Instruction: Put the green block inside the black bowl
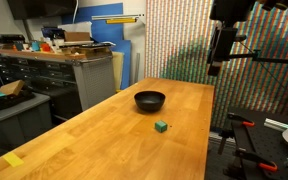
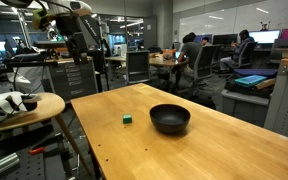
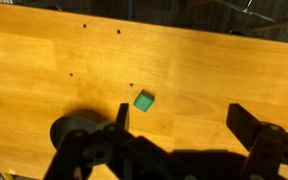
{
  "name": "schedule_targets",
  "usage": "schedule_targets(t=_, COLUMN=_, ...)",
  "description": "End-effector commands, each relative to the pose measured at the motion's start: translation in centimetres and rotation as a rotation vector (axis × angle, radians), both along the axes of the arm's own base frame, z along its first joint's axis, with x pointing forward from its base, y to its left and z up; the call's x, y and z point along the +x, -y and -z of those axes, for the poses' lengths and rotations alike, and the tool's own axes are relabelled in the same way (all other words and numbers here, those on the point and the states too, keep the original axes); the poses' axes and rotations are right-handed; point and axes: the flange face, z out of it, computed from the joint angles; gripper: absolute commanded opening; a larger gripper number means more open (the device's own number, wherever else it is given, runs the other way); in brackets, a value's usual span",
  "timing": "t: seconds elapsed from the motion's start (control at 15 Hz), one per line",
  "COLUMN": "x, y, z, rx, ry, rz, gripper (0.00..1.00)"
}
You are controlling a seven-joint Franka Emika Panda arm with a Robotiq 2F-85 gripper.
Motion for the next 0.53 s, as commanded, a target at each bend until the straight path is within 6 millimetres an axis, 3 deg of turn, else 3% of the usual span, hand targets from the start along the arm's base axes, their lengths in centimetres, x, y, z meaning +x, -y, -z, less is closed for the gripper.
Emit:
schedule_targets(t=0.0, x=2.7, y=0.3, z=1.3, rx=-0.006, ry=0.054, rz=0.131, gripper=1.00)
schedule_targets(t=0.47, x=8.1, y=2.2, z=6.7, rx=0.002, ry=0.082, rz=0.325, gripper=1.00)
